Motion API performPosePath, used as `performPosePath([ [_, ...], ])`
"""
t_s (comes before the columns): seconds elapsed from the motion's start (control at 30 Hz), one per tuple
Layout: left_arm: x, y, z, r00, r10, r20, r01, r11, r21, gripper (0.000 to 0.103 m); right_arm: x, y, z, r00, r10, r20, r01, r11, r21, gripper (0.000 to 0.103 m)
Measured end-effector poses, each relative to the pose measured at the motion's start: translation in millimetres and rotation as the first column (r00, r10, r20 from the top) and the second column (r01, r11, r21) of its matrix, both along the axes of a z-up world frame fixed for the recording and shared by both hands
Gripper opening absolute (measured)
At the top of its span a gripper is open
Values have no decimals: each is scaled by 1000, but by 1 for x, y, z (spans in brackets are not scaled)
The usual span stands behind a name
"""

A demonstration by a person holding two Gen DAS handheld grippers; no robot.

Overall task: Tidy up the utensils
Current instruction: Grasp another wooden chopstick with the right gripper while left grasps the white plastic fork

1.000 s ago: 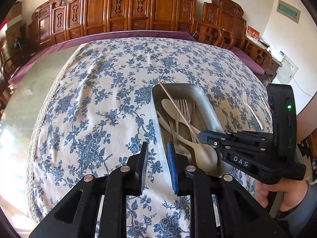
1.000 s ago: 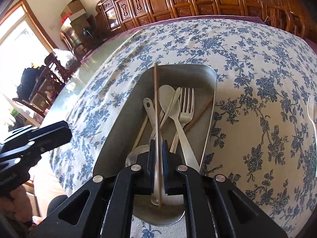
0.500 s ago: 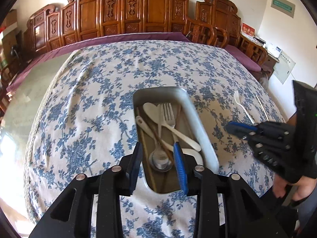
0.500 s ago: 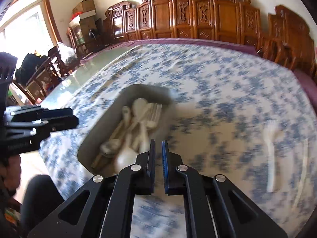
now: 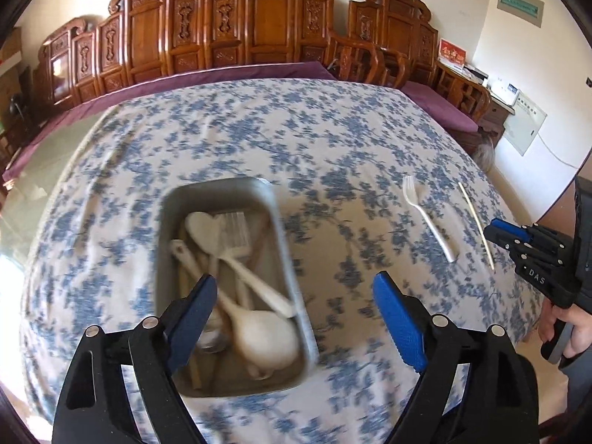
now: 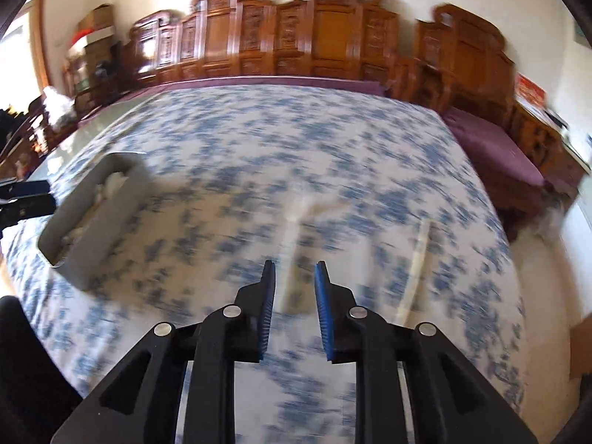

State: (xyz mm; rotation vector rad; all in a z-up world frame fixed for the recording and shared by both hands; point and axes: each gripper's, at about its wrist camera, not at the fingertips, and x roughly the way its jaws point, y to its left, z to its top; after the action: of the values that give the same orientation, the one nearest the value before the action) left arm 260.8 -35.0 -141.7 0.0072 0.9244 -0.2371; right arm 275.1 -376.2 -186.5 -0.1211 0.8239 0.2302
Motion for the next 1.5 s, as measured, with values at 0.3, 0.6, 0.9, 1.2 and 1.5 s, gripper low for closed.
performPosePath([
  [0.3,15,-61,-8,998,-62,-7,62,998,22,83,23,-64,-39,989,-121,-79,121,993,-10,25],
  [0.6,36,-120,-28,992,-125,-37,126,991,43,83,40,-76,-58,982,-137,-127,139,990,3,24],
  [0.9,62,-176,-54,981,-182,-71,186,981,56,83,45,-94,-61,981,-128,-147,128,992,-5,6],
  [1.2,90,-212,-80,975,-197,-103,205,977,67,58,41,-106,-58,979,-124,-160,129,991,22,6],
  [1.5,103,-218,-93,977,-178,-118,187,979,75,9,40,-104,-56,980,-113,-162,121,992,43,6],
])
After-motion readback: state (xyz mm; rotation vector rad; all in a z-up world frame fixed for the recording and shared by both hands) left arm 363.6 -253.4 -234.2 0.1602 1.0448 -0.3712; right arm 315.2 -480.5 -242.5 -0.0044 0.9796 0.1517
